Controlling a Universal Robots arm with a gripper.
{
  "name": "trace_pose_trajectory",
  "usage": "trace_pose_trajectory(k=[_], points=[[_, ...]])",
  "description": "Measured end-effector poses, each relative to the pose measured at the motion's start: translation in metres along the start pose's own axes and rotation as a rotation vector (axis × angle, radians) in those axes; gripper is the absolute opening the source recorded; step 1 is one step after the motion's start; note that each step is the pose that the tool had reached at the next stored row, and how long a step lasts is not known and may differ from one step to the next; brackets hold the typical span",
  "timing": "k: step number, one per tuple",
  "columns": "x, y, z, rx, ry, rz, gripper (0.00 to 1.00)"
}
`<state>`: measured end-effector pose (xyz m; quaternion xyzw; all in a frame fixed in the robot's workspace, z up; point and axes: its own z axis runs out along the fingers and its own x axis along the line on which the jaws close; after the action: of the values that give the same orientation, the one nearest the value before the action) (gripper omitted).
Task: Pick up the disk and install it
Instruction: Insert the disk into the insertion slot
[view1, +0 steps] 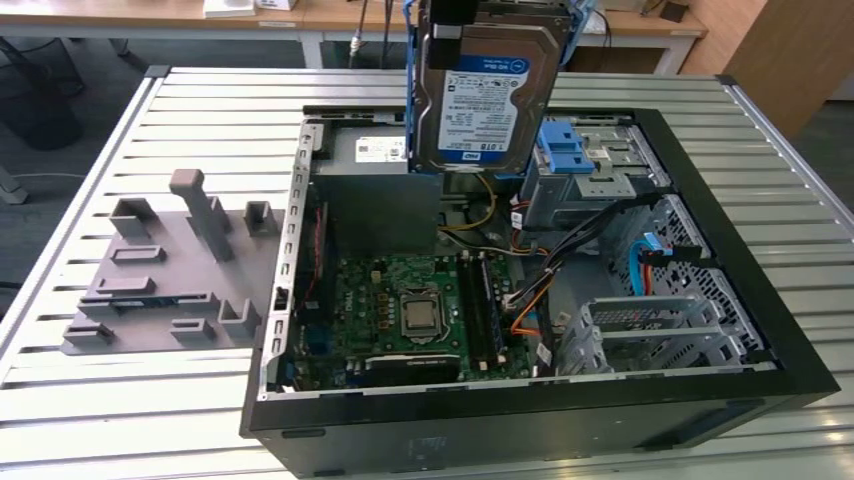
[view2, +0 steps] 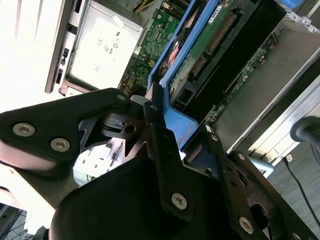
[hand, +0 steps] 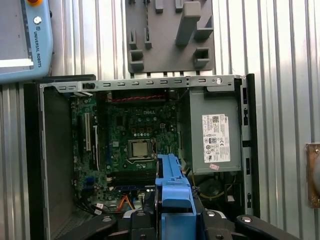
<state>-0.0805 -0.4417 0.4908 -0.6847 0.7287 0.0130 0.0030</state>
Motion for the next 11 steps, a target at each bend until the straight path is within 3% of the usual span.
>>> trace_pose_trajectory(k=[11], points=[[0.0005,0.0,0.0,0.0,0.0,0.0,0.36]])
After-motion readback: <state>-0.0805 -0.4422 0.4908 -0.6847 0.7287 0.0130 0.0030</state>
